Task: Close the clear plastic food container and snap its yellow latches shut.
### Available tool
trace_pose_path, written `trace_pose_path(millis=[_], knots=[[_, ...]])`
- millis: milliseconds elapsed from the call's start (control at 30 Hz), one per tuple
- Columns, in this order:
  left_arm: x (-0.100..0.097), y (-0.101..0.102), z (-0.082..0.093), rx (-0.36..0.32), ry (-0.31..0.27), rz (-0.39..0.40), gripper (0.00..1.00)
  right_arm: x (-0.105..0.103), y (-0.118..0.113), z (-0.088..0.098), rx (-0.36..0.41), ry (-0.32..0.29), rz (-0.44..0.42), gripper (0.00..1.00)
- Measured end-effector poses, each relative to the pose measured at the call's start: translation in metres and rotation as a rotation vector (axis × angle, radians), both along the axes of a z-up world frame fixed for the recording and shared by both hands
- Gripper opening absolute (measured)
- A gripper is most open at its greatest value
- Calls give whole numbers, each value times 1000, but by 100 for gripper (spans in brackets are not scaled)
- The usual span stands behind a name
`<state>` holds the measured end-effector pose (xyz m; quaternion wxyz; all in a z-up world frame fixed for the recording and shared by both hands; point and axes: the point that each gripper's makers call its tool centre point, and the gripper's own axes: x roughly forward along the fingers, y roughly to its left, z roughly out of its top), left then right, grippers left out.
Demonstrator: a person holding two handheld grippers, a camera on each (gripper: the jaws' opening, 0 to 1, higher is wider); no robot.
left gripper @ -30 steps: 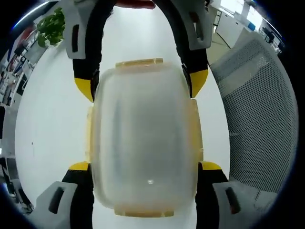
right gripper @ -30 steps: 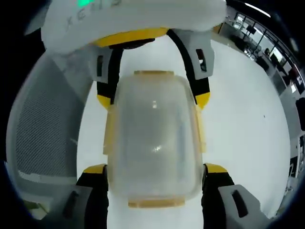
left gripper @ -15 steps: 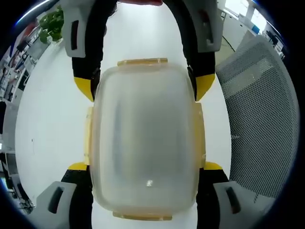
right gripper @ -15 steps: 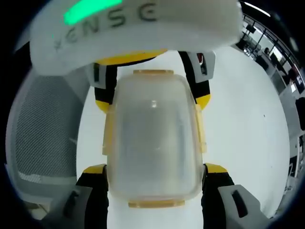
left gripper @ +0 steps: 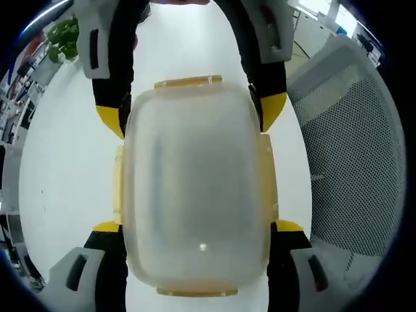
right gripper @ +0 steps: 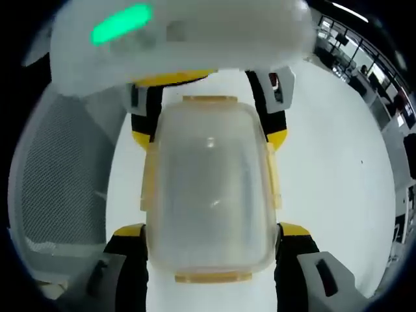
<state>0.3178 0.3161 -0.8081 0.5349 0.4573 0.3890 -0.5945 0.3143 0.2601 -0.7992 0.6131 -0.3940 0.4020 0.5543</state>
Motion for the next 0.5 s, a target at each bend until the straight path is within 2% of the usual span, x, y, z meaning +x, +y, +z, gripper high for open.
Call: trace_pose_path(millis=[500], knots=[[5, 9, -1, -2, -9, -15, 88, 1, 11, 1, 40, 1, -19, 81]])
